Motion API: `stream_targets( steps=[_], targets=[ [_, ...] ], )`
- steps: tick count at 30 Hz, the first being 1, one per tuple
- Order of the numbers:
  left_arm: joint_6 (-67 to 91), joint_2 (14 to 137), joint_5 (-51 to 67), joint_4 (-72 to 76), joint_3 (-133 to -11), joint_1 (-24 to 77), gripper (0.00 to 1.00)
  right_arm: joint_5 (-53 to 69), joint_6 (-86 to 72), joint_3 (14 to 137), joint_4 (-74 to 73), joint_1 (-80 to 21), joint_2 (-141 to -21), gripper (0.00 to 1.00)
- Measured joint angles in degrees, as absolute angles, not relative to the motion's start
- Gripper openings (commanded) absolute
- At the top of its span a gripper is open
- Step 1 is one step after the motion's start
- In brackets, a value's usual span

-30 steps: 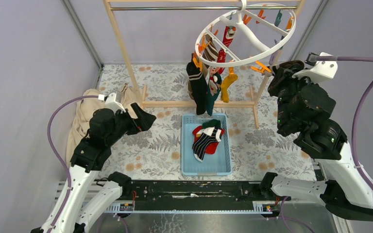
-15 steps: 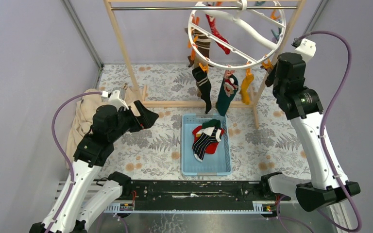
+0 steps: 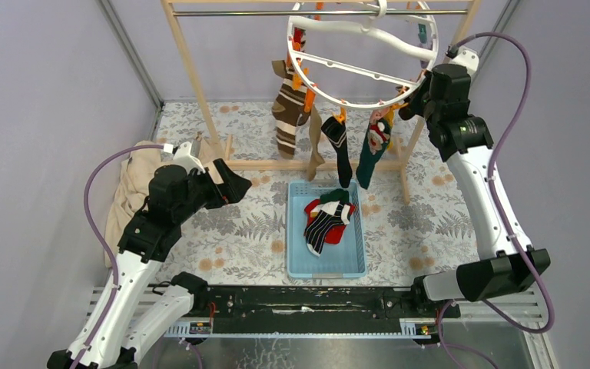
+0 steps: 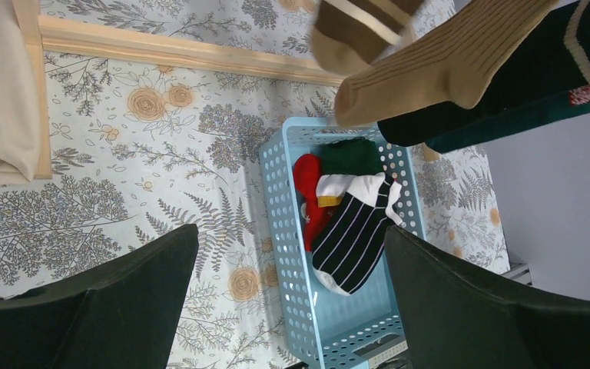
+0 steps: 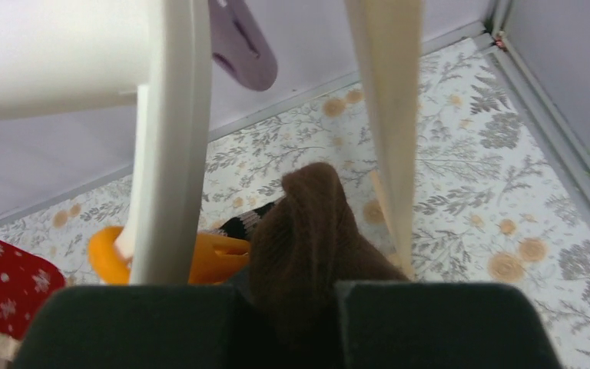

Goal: Remove the socks clipped to the hanger
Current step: Adjust the hanger on the clothesline.

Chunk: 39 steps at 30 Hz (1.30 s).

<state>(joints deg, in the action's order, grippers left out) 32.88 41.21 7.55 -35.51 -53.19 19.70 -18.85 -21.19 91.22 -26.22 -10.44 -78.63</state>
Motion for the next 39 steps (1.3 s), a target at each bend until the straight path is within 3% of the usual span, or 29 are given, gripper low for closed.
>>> stream_targets(
  steps=[21,34,39],
  targets=[
    [32.9,41.9,7.3,-33.8,-52.4,19.7,0.99,-10.3,-20.5,99.6,-23.5,-10.8,-87.3,0.06],
    [32.9,41.7,7.3,-33.1,-51.7,19.7,0.99,-10.5,-18.0,104.3,-23.4,-21.3,-89.4,0.07],
    [32.9,41.5,7.2,-33.1,-51.6,19.7,0.99,-12.0,-17.8,104.5,-23.4,-23.0,-89.5,0.15]
  ],
)
